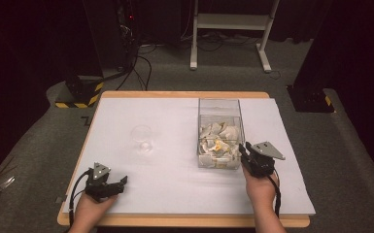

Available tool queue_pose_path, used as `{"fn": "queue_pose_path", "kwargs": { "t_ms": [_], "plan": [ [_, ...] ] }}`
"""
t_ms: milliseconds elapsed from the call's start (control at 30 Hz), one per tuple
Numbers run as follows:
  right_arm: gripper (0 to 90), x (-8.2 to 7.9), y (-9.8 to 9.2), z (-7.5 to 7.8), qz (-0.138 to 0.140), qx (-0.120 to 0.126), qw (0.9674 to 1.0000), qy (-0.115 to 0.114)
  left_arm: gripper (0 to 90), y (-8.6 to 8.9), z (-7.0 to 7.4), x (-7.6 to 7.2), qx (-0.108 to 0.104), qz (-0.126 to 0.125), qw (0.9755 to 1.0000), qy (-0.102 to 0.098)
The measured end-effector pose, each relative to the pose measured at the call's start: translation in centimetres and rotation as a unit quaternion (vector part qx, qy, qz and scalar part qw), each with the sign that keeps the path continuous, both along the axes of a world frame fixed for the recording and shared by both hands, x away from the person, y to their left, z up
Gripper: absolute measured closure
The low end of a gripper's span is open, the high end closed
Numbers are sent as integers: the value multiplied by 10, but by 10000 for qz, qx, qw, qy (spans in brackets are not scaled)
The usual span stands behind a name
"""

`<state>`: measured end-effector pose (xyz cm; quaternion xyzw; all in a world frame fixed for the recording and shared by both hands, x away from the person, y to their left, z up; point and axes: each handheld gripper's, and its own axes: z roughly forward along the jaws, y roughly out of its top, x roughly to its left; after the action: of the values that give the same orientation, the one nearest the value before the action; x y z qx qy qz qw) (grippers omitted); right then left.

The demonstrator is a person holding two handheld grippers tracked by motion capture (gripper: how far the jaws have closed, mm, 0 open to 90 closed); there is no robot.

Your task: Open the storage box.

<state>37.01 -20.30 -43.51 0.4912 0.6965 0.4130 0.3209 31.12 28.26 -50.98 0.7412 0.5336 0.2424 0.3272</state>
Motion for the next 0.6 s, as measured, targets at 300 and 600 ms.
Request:
{"fn": "queue_pose_path", "kwargs": {
  "t_ms": [300,600],
  "plan": [
    [771,4,5,-3,-2,-70,9999,103,191,0,0,0,2,-6,10000,6],
    [755,6,7,-5,-64,-85,9998,158,192,0,0,0,1,-7,10000,7]
  ]
}}
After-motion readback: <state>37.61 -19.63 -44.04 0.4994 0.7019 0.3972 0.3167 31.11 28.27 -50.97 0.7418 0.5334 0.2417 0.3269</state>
